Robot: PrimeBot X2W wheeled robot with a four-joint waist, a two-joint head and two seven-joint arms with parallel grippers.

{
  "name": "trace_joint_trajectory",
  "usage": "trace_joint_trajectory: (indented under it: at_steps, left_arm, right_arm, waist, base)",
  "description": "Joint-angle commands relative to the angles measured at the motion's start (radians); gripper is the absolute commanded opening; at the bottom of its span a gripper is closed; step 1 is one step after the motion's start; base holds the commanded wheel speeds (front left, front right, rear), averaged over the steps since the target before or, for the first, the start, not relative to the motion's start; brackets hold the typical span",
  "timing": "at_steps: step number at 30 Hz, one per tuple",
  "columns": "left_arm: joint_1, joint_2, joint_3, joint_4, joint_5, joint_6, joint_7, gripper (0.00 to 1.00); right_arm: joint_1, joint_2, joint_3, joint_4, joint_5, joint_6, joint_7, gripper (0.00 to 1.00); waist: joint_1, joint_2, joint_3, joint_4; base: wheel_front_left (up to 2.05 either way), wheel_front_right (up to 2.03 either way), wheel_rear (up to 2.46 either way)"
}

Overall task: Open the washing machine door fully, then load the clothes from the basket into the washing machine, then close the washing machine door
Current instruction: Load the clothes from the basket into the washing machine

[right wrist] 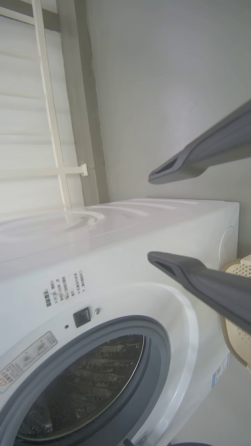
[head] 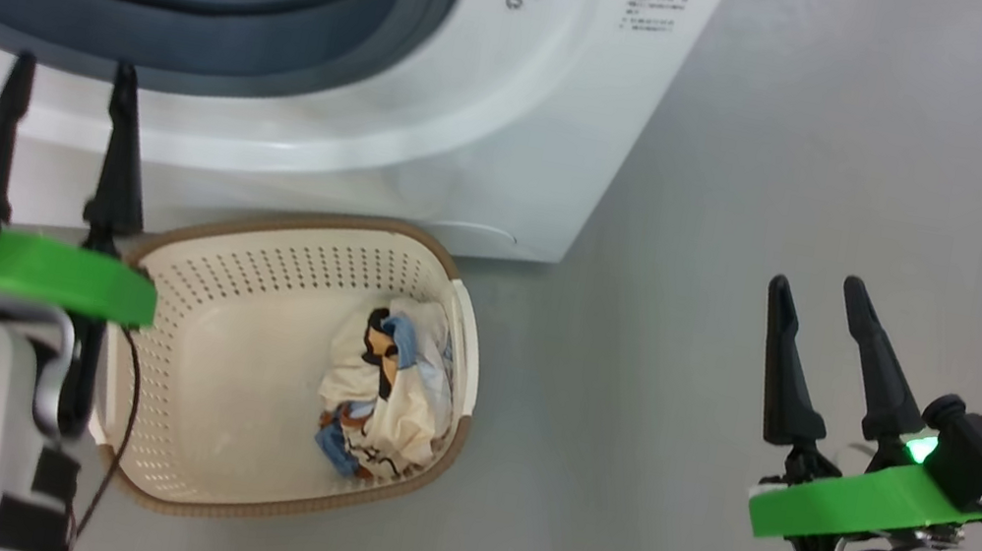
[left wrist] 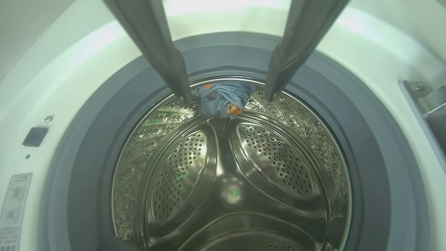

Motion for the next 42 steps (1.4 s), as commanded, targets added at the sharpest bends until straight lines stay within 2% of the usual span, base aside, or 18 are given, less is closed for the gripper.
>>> trace_joint_trajectory:
  at_steps: [1,11,27,42]
  left_arm:
    - [0.043,0.022,0.019,-0.043,0.004,0.001,-0.005,1.0]
    - [0.237,-0.017,0.042,-0.118,0.031,0.001,-0.005,1.0]
    - [0.464,-0.049,0.081,-0.235,0.027,0.001,-0.005,1.0]
    - [0.54,-0.051,0.081,-0.308,-0.008,0.011,-0.005,1.0]
  right_arm:
    - [0.024,-0.014,0.018,-0.02,-0.013,0.005,-0.008,1.0]
    - [0.106,-0.065,-0.001,-0.012,-0.003,0.005,-0.008,1.0]
    - [0.199,-0.085,-0.022,-0.013,0.003,0.005,-0.008,1.0]
    - [0.216,-0.087,-0.023,-0.018,0.004,0.005,-0.008,1.0]
  waist:
    - [0.0001,0.0,-0.042,0.027]
    - [0.0001,0.0,-0.141,0.073]
    - [0.0001,0.0,-0.23,0.111]
    - [0.0001,0.0,-0.236,0.102]
  base:
    - [0.0,0.0,0.0]
    - [0.0,0.0,0.0]
    - [0.0,0.0,0.0]
    - [0.0,0.0,0.0]
